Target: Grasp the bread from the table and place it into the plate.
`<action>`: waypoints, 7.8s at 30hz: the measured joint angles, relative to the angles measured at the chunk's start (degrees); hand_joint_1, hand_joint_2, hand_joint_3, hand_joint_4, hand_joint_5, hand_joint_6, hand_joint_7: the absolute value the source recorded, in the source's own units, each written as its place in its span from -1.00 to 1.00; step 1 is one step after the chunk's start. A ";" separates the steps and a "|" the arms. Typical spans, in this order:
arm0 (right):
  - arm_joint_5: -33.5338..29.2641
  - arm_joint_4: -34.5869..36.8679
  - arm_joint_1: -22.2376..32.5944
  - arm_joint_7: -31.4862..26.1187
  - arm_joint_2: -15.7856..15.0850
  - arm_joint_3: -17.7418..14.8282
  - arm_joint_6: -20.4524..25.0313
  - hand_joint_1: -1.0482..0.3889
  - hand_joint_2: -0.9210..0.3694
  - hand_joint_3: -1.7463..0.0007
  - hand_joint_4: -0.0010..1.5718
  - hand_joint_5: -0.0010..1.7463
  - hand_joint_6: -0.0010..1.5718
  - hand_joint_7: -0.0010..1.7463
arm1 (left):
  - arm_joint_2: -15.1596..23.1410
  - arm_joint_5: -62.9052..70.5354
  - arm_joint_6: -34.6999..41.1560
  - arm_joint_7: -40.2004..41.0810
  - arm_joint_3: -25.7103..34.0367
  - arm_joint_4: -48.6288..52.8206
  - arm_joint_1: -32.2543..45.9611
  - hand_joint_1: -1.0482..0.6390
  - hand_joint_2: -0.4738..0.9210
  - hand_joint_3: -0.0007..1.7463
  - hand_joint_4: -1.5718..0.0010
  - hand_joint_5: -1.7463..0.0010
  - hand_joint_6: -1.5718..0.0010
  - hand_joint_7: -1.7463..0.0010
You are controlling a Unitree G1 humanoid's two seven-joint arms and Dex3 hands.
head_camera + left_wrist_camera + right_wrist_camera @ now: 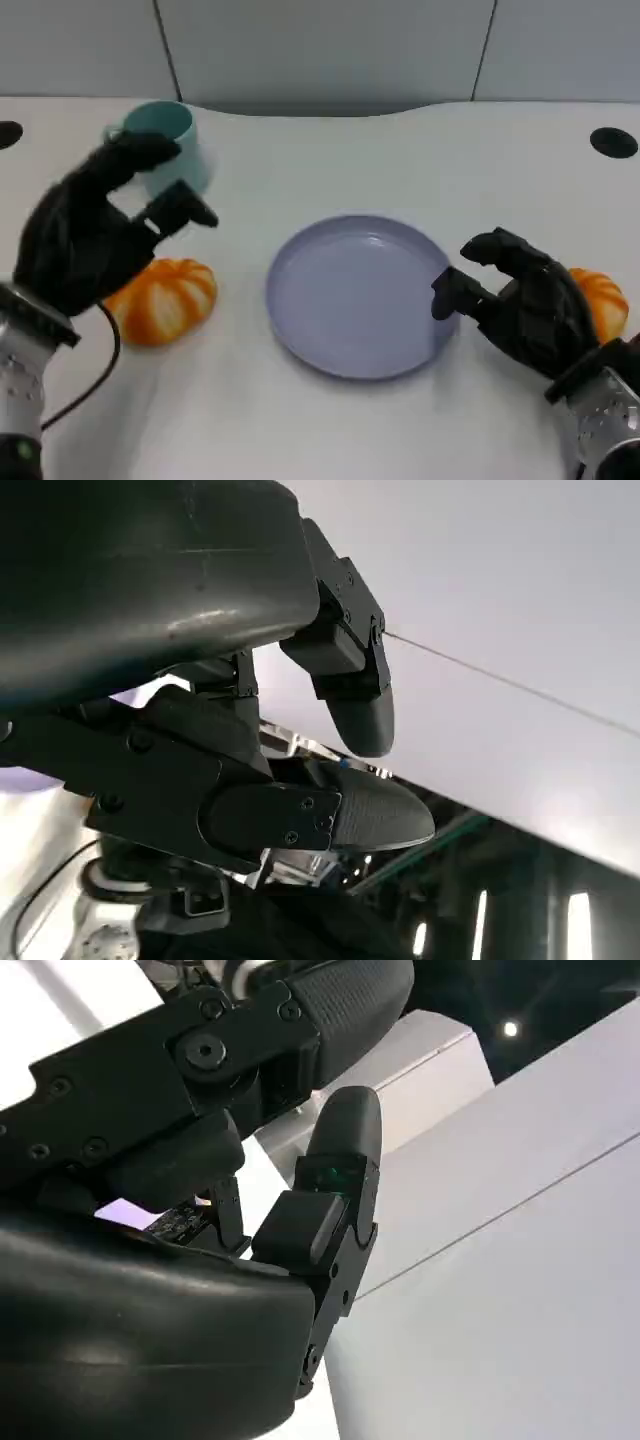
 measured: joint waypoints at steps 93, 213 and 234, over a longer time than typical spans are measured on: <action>0.87 -4.77 1.01 -1.88 1.72 0.08 0.46 -0.25 -0.94 1.00 -0.03 0.69 0.19 -0.25 | 9.48 78.10 -32.32 63.85 -48.19 52.77 -24.67 0.15 0.81 -0.99 -0.51 0.65 -0.54 0.76; 2.39 -2.74 -1.60 -1.78 0.99 0.08 -1.11 -0.26 -0.90 1.00 -0.04 0.69 0.23 -0.31 | 14.53 79.41 -32.87 70.82 -48.41 52.15 -35.67 0.12 0.79 -0.99 -0.25 0.09 -0.58 0.97; 1.69 0.27 -2.98 1.65 1.60 0.19 -6.11 -0.18 -0.89 1.00 -0.05 0.67 0.22 -0.28 | 1.25 80.88 -46.23 77.22 -51.12 49.89 -38.97 -0.03 0.72 -1.00 -0.27 -0.28 -0.70 0.97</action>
